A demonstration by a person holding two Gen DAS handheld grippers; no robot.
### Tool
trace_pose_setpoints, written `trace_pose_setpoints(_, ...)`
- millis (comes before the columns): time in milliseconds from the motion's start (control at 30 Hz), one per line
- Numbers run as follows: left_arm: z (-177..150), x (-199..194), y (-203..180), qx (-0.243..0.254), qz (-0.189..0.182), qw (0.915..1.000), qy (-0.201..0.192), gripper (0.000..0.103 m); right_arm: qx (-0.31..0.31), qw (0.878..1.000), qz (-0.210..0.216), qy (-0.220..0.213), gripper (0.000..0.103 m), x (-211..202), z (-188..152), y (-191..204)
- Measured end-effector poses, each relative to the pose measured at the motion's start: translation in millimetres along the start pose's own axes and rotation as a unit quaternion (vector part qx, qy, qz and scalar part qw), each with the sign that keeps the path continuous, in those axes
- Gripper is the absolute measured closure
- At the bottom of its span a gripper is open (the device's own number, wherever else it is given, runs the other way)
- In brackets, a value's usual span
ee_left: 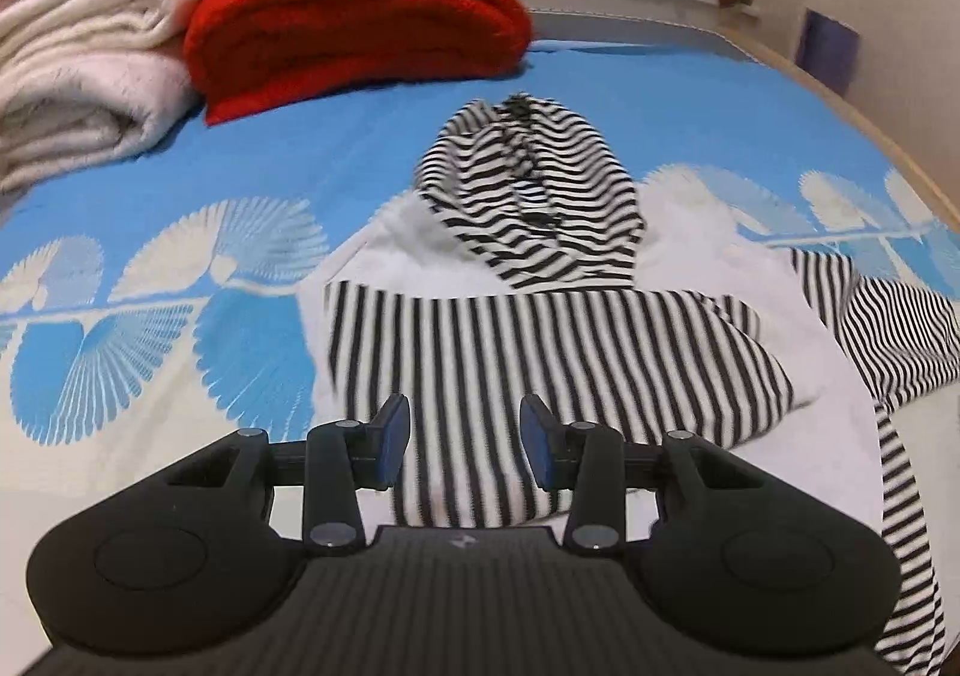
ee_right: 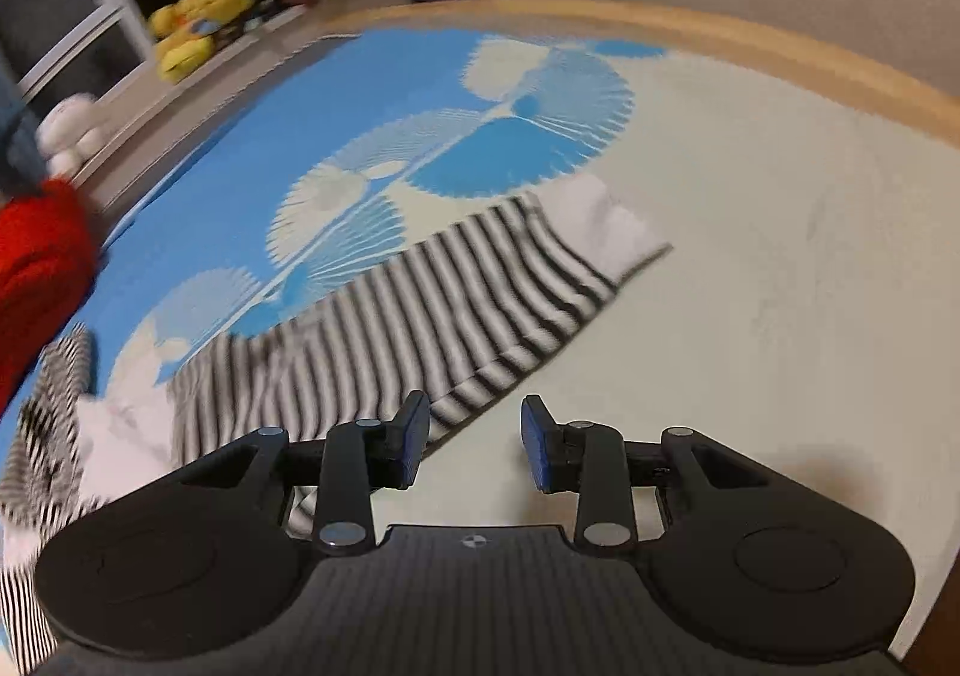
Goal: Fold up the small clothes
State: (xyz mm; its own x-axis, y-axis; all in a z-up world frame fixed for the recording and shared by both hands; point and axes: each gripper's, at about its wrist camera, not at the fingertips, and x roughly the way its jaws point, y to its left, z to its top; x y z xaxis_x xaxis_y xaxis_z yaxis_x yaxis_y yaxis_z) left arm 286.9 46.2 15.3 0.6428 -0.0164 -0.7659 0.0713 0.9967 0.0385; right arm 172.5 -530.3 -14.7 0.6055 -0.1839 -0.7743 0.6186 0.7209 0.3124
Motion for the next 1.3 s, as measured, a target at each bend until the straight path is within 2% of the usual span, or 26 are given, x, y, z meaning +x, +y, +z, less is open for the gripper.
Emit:
trace_pose_setpoints(167,-2.6,-0.9,-16.5,0.013,-0.02,0.9997,0.001,0.058,0.04,0.999,-0.019,0.001,0.067,29.7,10.9,-20.3)
trace_pose_setpoints(367,-2.1,1.8,-22.1,0.01,-0.025,0.9996,0.005,0.057,0.067,0.997,-0.03,-0.002,0.066,63.0,17.5,-26.6)
trace_pose_setpoints(467,-1.0,3.2,-21.4,0.004,-0.027,0.9996,0.008,0.057,0.066,0.997,-0.031,0.001,0.065,78.8,16.2,-23.7)
trace_pose_setpoints(600,0.9,4.7,-20.9,0.002,-0.027,0.9996,0.009,0.057,0.048,0.998,-0.037,-0.02,0.065,88.6,18.0,-12.8)
trace_pose_setpoints(633,1.4,4.9,-20.4,0.001,-0.027,0.9996,0.01,0.057,0.046,0.998,-0.04,-0.026,0.066,90.9,18.3,-10.2)
trace_pose_setpoints(700,1.8,4.7,-19.0,-0.001,-0.027,0.9996,0.01,0.057,0.046,0.997,-0.046,-0.036,0.095,93.0,18.4,-7.7)
trace_pose_setpoints(733,2.3,4.3,-18.3,-0.003,-0.027,0.9996,0.01,0.057,0.05,0.997,-0.046,-0.042,0.098,92.8,18.3,-7.6)
trace_pose_setpoints(867,2.5,1.8,-14.4,-0.004,-0.028,0.9996,0.008,0.057,0.029,0.993,-0.072,-0.087,0.098,81.9,20.2,10.4)
trace_pose_setpoints(1000,3.7,-2.1,-7.0,-0.011,-0.027,0.9996,0.004,0.057,-0.06,0.981,-0.075,-0.166,0.098,52.0,21.5,69.8)
trace_pose_setpoints(1100,5.1,-5.6,0.5,-0.019,-0.026,0.9995,0.002,0.057,-0.153,0.961,-0.022,-0.23,0.099,13.9,4.2,138.0)
trace_pose_setpoints(1200,6.4,-9.2,9.5,-0.031,-0.026,0.9992,0.0,0.057,-0.251,0.924,0.092,-0.273,0.099,-37.5,-41.2,212.3)
trace_pose_setpoints(1267,7.4,-11.0,16.4,-0.039,-0.025,0.9989,0.0,0.057,-0.306,0.894,0.197,-0.26,0.098,-69.0,-81.2,251.7)
trace_pose_setpoints(1300,8.0,-12.3,22.1,-0.045,-0.025,0.9987,-0.001,0.057,-0.331,0.88,0.252,-0.23,0.097,-80.0,-100.8,267.9)
